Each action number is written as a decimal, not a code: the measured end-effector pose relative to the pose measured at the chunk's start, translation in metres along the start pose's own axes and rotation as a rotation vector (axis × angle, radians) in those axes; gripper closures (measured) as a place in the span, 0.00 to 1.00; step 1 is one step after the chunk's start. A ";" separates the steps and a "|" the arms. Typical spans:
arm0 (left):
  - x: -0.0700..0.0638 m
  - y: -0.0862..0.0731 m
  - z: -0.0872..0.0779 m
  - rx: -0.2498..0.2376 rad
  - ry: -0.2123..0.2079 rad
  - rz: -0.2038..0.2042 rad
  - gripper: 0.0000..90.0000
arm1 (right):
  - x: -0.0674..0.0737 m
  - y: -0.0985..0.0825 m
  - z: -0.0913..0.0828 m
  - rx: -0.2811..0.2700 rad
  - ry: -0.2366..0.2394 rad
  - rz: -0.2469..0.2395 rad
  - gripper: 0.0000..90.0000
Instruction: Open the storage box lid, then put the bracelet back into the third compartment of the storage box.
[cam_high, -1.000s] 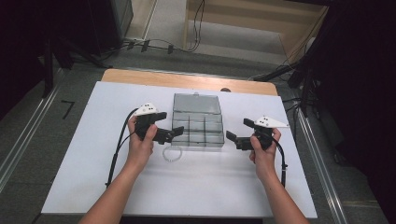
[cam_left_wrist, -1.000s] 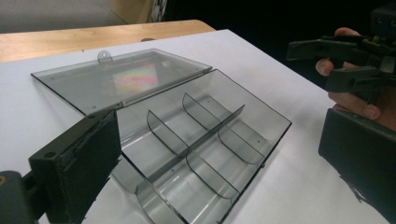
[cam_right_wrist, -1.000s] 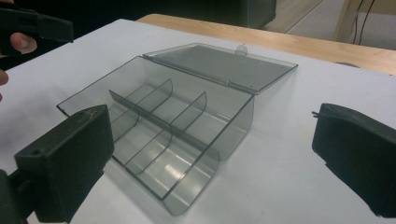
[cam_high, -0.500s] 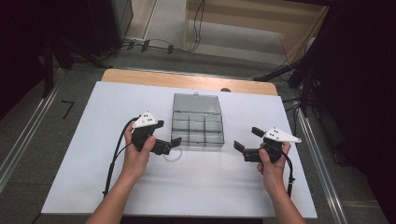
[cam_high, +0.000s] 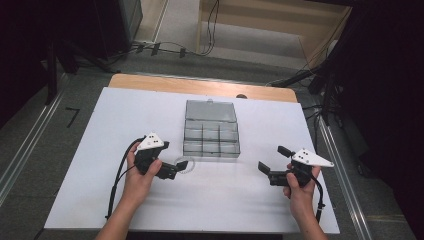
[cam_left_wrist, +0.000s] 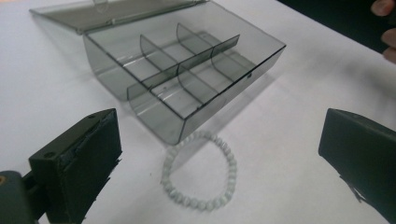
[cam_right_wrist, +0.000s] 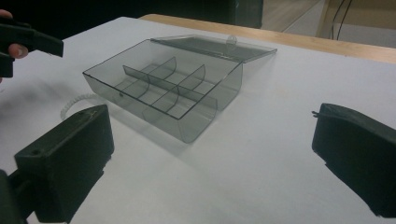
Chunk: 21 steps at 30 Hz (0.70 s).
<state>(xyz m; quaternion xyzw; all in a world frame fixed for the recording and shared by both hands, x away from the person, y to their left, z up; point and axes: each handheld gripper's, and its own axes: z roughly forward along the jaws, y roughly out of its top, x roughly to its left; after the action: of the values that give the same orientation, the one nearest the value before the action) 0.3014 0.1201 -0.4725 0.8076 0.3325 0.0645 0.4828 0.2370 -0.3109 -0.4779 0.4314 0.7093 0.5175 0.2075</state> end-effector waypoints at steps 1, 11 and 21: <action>0.001 -0.002 -0.002 0.003 -0.002 -0.005 0.00 | 0.001 -0.001 -0.002 -0.001 -0.001 -0.002 0.00; 0.007 -0.004 -0.008 0.033 0.028 -0.002 0.07 | 0.005 -0.008 -0.027 -0.017 -0.009 -0.025 0.00; 0.010 -0.007 -0.004 0.104 0.062 -0.024 0.39 | -0.005 -0.015 -0.043 -0.019 -0.040 -0.011 0.00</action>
<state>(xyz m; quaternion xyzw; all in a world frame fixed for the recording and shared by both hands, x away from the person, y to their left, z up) 0.3038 0.1308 -0.4787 0.8252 0.3600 0.0662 0.4303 0.2016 -0.3399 -0.4764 0.4359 0.7023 0.5143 0.2285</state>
